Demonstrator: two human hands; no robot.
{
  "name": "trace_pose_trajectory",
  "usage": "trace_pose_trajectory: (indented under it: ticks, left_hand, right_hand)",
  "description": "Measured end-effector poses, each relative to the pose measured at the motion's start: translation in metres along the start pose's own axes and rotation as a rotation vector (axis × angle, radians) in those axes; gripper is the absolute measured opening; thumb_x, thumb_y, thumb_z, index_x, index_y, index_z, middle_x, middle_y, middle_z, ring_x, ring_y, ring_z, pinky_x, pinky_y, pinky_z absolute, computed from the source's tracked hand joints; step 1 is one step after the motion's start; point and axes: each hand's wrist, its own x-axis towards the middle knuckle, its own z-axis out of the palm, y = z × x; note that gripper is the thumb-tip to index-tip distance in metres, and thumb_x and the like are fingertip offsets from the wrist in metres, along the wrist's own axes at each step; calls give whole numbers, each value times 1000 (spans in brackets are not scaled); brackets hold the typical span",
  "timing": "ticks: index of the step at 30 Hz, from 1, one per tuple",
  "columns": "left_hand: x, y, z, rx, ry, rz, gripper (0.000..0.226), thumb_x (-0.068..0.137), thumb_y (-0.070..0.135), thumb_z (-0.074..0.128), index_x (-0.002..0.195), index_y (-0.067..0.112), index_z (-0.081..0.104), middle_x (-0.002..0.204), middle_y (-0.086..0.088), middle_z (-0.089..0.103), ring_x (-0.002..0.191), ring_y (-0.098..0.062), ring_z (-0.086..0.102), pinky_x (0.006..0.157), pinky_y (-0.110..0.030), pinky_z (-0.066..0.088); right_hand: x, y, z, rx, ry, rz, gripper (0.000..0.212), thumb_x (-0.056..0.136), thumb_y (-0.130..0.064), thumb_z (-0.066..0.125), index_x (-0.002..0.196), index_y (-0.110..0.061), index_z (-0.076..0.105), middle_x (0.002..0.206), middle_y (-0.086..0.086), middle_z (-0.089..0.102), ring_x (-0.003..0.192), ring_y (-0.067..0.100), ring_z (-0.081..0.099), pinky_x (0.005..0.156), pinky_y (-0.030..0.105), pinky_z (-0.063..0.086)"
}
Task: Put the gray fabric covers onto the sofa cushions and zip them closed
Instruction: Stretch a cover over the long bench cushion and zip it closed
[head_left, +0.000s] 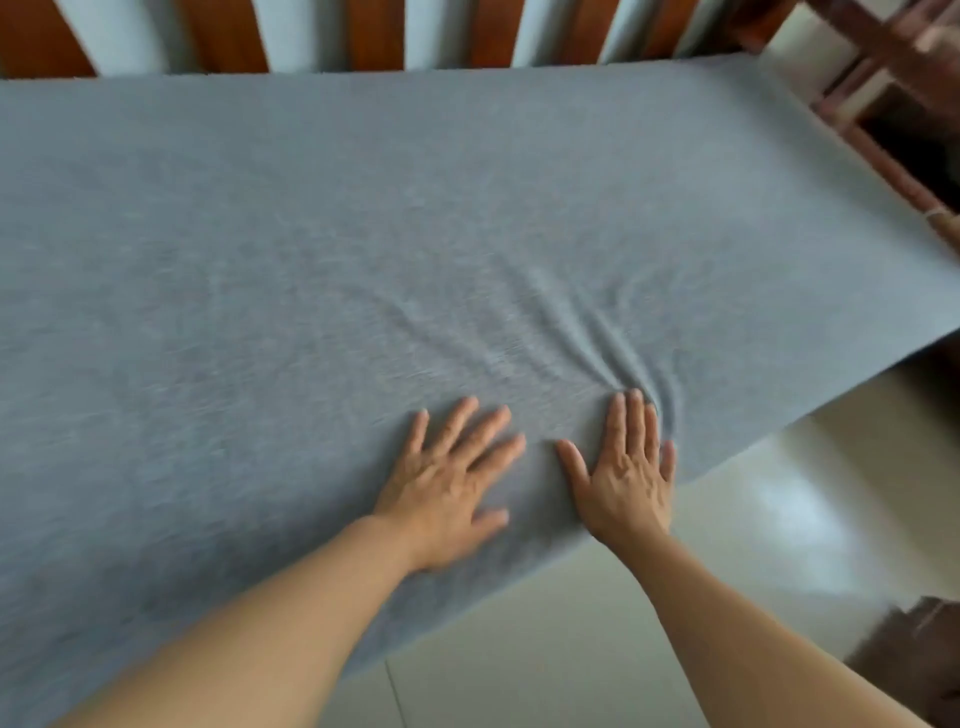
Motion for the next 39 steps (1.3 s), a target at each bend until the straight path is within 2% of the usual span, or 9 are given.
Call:
trace_pose_trajectory:
  ticks: [3, 8, 11, 14, 17, 20, 23, 30, 39]
  left_hand:
    - [11, 20, -13, -31, -196, 249, 75, 90, 52, 43, 149, 42, -2, 155, 15, -22, 142, -13, -25, 113, -46, -11]
    - [66, 0, -29, -65, -44, -173, 80, 91, 59, 40, 149, 36, -10, 152, 6, -33, 144, -19, -18, 116, -53, 2]
    - [103, -2, -27, -46, -45, -224, 79, 90, 63, 36, 149, 37, -8, 155, 7, -26, 144, -19, -19, 113, -58, 1]
    - [129, 33, -18, -26, -77, -84, 72, 92, 63, 30, 148, 41, -9, 154, 12, -27, 142, -20, -26, 111, -59, -9]
    - [135, 80, -18, -38, -183, 173, 68, 93, 53, 39, 148, 44, 2, 155, 18, -21, 141, -16, -26, 112, -52, -13]
    - [135, 106, -29, -80, -271, 265, 64, 94, 45, 44, 149, 40, 13, 157, 18, -7, 144, -8, -15, 115, -43, -8]
    - [128, 100, -50, -140, -254, 160, 68, 93, 44, 45, 150, 36, 9, 158, 14, -6, 145, -8, -6, 118, -39, -2]
    - [115, 27, -92, -52, -238, -64, 76, 93, 48, 45, 152, 27, 1, 158, 7, -16, 145, -12, -11, 117, -45, -1]
    - [127, -20, -103, -32, -275, -157, 80, 95, 48, 41, 151, 24, -10, 156, 1, -24, 144, -18, -18, 115, -48, -3]
  right_hand:
    - [7, 14, -13, 41, -45, 305, 84, 91, -63, 27, 152, -12, 0, 159, 8, -9, 145, 23, -10, 117, 45, -6]
    - [59, 22, -36, 29, -20, 33, 67, 97, -52, 27, 151, -26, -4, 158, -4, -16, 145, 17, -16, 116, 41, -11]
    - [75, 47, -32, 57, -80, 24, 75, 92, -64, 24, 152, -27, -3, 158, -7, -14, 145, 16, -14, 117, 41, -5]
    - [77, 92, -30, 94, -105, 264, 90, 85, -74, 23, 151, -20, -6, 159, 3, -13, 146, 22, -9, 117, 42, 1]
    - [67, 124, -47, 15, -176, 423, 85, 89, -68, 27, 149, -9, 12, 157, 15, 10, 143, 31, 12, 116, 44, 13]
    - [52, 130, -66, -20, -166, 314, 72, 96, -52, 31, 150, -9, 12, 158, 13, 0, 145, 28, 1, 116, 43, 7]
    - [44, 118, -82, -3, -131, 169, 64, 99, -41, 33, 151, -15, 6, 159, 8, -9, 146, 25, -8, 117, 42, 2]
    - [55, 49, -98, 39, -143, -27, 62, 101, -30, 30, 151, -19, -4, 159, 2, -12, 146, 23, -10, 118, 42, -1]
    - [88, -16, -87, 105, -227, -153, 62, 101, -23, 28, 151, -20, -9, 158, -2, -17, 145, 21, -15, 117, 39, -6]
